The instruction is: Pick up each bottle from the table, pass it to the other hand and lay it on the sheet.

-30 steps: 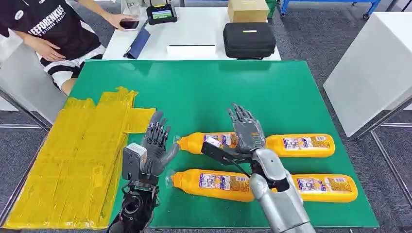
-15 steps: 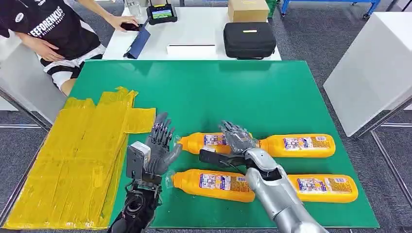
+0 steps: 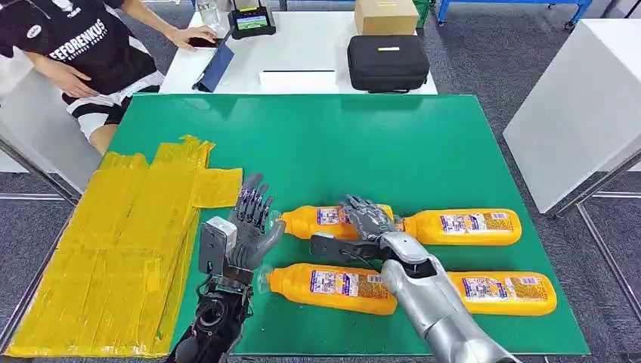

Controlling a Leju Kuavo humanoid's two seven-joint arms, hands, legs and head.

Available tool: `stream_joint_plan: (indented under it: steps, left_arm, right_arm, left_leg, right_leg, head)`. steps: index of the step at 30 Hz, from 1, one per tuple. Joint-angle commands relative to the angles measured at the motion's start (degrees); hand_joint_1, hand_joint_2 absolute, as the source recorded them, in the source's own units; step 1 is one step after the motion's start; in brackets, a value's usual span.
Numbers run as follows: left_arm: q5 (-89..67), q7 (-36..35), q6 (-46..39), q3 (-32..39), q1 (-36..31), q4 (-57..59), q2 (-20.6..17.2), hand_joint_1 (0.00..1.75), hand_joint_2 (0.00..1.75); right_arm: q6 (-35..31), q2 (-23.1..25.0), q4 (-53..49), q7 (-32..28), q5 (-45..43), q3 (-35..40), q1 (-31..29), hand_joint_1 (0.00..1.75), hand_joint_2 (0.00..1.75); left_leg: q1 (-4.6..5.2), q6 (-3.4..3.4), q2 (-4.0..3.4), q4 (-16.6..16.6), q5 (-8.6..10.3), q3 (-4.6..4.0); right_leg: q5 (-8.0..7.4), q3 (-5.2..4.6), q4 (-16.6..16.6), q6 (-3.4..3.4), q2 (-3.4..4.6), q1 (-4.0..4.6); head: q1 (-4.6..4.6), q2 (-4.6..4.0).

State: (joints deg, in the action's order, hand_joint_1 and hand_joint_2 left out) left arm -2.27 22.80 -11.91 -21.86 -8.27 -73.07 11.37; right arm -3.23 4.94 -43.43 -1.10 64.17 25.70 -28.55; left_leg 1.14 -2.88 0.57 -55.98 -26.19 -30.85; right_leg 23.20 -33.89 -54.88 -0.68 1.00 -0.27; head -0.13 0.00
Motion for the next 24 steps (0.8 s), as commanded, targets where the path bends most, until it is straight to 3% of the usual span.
stream_joint_plan:
  steps: [1, 2, 5, 12, 20, 24]
  left_arm:
    - [-0.31, -1.03, -0.56, -1.22, -2.46, 4.05, -0.25, 0.00, 1.75]
    - [-0.36, -1.04, -0.54, -1.22, -2.46, 4.07, -0.25, 0.00, 1.75]
    - [-0.73, -0.99, -0.87, -1.24, -2.54, 4.27, -0.44, 0.00, 1.75]
    - [-0.78, -0.80, -1.03, -1.12, -1.53, 3.70, -0.67, 0.00, 1.75]
    - [-0.92, -0.55, -1.08, -0.84, -0.48, 2.85, -0.82, 0.00, 1.75]
    - [-0.92, -0.55, -1.08, -0.84, -0.48, 2.85, -0.82, 0.00, 1.75]
  right_arm:
    - [-2.18, -0.40, 9.45, 6.48, 4.28, 2.60, -3.45, 0.87, 1.75]
    - [-2.33, -0.35, 9.49, 6.41, 4.32, 2.39, -3.26, 1.48, 1.75]
    - [-3.39, -0.23, 8.26, 6.19, 4.81, 2.18, -1.92, 1.68, 1.75]
    - [-3.91, -0.32, 7.79, 7.17, 6.61, 1.82, -1.27, 1.73, 1.75]
    - [-9.23, 0.03, 3.65, 6.85, 8.24, -0.91, 0.91, 1.75, 1.75]
    - [-9.23, 0.03, 3.65, 6.85, 8.24, -0.91, 0.91, 1.75, 1.75]
  left_leg:
    - [-0.06, 0.19, 0.06, 0.04, -0.06, 0.22]
    - [-0.08, 0.22, 0.06, 0.02, -0.09, 0.26]
    - [-0.11, 0.30, 0.05, -0.01, -0.15, 0.33]
    - [-0.08, 0.27, 0.06, 0.04, -0.10, 0.33]
    - [-0.15, 0.36, 0.08, 0.01, -0.21, 0.47]
    - [-0.01, 0.14, 0.00, 0.04, -0.05, 0.16]
  right_leg:
    - [0.07, 0.27, 0.08, -0.01, -0.16, 0.05]
    - [0.10, 0.32, 0.07, -0.01, -0.17, 0.07]
    - [0.15, 0.41, 0.06, 0.00, -0.20, 0.11]
    - [0.11, 0.38, 0.09, 0.01, -0.19, 0.09]
    - [0.21, 0.55, 0.10, 0.00, -0.26, 0.16]
    - [0.05, 0.18, 0.05, 0.00, -0.07, 0.01]
  head:
    - [0.00, 0.00]
    - [0.00, 0.00]
    - [0.00, 0.00]
    - [0.00, 0.00]
    - [0.00, 0.00]
    - [-0.02, 0.00]
